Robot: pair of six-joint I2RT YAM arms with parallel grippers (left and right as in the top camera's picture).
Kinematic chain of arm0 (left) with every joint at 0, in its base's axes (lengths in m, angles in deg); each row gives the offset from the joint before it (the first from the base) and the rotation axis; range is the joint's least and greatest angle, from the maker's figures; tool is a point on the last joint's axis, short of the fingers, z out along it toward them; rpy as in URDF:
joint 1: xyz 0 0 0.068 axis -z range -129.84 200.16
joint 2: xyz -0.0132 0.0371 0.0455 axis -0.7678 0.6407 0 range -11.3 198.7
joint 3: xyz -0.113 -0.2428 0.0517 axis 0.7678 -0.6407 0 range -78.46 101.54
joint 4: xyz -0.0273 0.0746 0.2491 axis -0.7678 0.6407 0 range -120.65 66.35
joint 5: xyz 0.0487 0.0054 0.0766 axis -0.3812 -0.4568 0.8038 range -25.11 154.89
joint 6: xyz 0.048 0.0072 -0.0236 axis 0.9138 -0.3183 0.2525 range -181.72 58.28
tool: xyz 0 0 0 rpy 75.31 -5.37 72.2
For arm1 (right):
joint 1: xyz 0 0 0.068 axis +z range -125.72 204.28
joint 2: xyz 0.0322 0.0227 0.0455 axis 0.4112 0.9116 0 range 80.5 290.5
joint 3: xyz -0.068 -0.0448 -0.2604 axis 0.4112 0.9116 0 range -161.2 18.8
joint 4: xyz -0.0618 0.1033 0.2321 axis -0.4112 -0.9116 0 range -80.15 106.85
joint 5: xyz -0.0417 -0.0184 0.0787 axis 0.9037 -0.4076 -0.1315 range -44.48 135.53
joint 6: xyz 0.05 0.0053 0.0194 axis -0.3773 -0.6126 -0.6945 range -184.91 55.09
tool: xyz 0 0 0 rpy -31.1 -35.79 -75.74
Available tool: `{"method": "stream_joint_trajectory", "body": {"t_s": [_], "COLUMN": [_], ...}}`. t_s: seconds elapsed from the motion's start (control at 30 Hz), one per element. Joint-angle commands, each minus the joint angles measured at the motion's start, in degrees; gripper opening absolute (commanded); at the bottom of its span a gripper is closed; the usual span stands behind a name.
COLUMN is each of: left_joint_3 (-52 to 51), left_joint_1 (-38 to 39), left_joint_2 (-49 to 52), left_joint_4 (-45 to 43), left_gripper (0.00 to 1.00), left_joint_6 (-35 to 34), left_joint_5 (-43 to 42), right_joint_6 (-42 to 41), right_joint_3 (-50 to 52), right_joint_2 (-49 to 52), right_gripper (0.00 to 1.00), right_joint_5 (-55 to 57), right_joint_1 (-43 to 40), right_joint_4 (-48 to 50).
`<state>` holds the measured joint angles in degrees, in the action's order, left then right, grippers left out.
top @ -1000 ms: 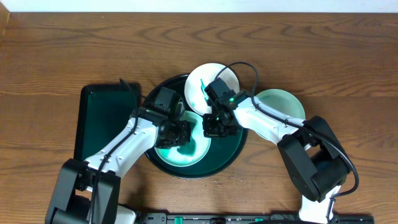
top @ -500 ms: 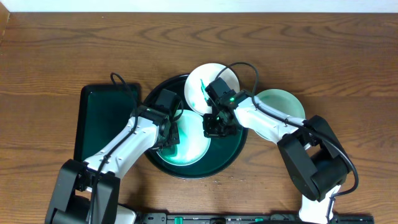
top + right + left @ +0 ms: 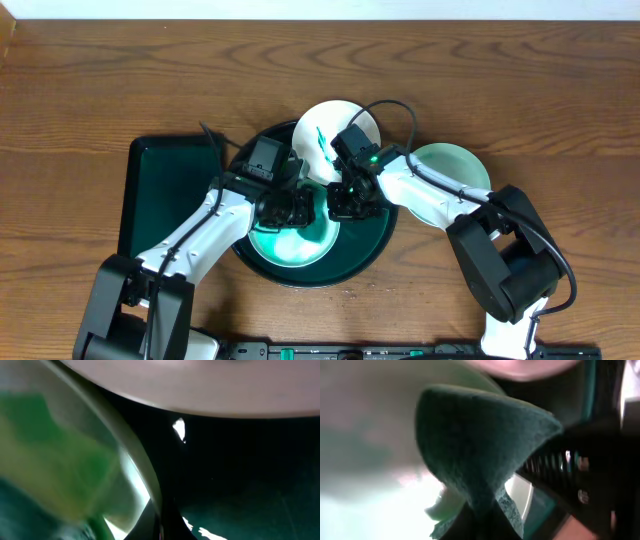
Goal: Clean dirty plates on tray and stack at the side
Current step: 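Return the sponge to the small black tray with the left gripper, then lift the lower plate with the right gripper and stack it on the right plate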
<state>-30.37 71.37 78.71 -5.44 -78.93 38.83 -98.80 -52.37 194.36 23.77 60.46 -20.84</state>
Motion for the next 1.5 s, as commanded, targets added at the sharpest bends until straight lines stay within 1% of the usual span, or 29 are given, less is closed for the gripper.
{"method": "stream_joint_trajectory", "body": {"t_s": [0.0, 0.07, 0.1, 0.13, 0.3, 0.43, 0.57, 0.67, 0.77, 0.83, 0.97, 1.13, 1.3, 1.4, 1.47], "left_joint_3": [-0.20, -0.20, -0.17, -0.02, 5.27, 13.62, 22.53, 27.93, 30.29, 30.29, 30.14, 30.14, 30.12, 30.12, 30.12], "left_joint_1": [-0.09, -0.20, -0.48, -0.92, -4.42, -6.51, -8.41, -11.10, -14.84, -17.49, -21.77, -24.24, -24.37, -24.37, -24.37], "left_joint_2": [0.35, 0.33, 0.33, 0.33, 0.11, -0.57, -1.18, -1.20, -1.20, -1.18, -1.16, -1.16, -1.16, -1.16, -1.16], "left_joint_4": [0.02, 1.36, 2.08, 2.73, 9.75, 17.68, 26.29, 31.98, 34.12, 34.10, 34.07, 33.70, 33.05, 32.52, 32.35], "left_gripper": [0.07, 0.07, 0.07, 0.07, 0.07, 0.07, 0.07, 0.07, 0.07, 0.07, 0.07, 0.07, 0.07, 0.07, 0.07], "left_joint_6": [1.55, -0.68, -2.01, -2.38, -3.08, -3.04, -2.99, -2.67, -0.96, -0.59, -0.59, -0.59, -0.61, -0.61, -0.61], "left_joint_5": [16.44, 27.65, 31.76, 33.53, 33.38, 31.04, 30.58, 28.57, 25.88, 25.18, 25.20, 25.20, 25.20, 25.20, 25.20], "right_joint_6": [-0.33, -0.33, -0.33, -0.33, -0.33, -0.31, -0.26, 2.08, 5.66, 6.27, 7.93, 11.39, 21.38, 27.32, 31.58], "right_joint_3": [-0.02, -0.02, -0.02, -0.02, -0.02, -0.02, -0.17, -0.87, -1.79, -2.12, -2.27, -2.27, -2.27, -2.27, -2.27], "right_joint_2": [1.22, 1.22, 1.22, 1.22, 1.22, 1.22, 1.14, 0.72, -1.22, -3.28, -9.33, -17.66, -24.30, -26.21, -26.64], "right_gripper": [0.01, 0.01, 0.01, 0.01, 0.01, 0.01, 0.01, 0.01, 0.01, 0.01, 0.01, 0.01, 0.01, 0.01, 0.01], "right_joint_5": [2.19, 2.19, 2.19, 2.19, 2.19, 2.16, 2.19, 1.75, 2.67, 6.54, 17.86, 32.26, 52.15, 63.63, 69.37], "right_joint_1": [-0.37, -0.44, -0.52, -0.63, -0.63, -0.63, -0.63, -0.61, -0.07, 0.70, 3.19, 7.30, 13.55, 17.84, 20.37], "right_joint_4": [-0.28, -0.39, -0.42, -0.42, -0.42, -0.46, -0.44, -0.50, -0.96, -1.44, -2.45, -2.47, -1.01, 1.44, 3.32]}}
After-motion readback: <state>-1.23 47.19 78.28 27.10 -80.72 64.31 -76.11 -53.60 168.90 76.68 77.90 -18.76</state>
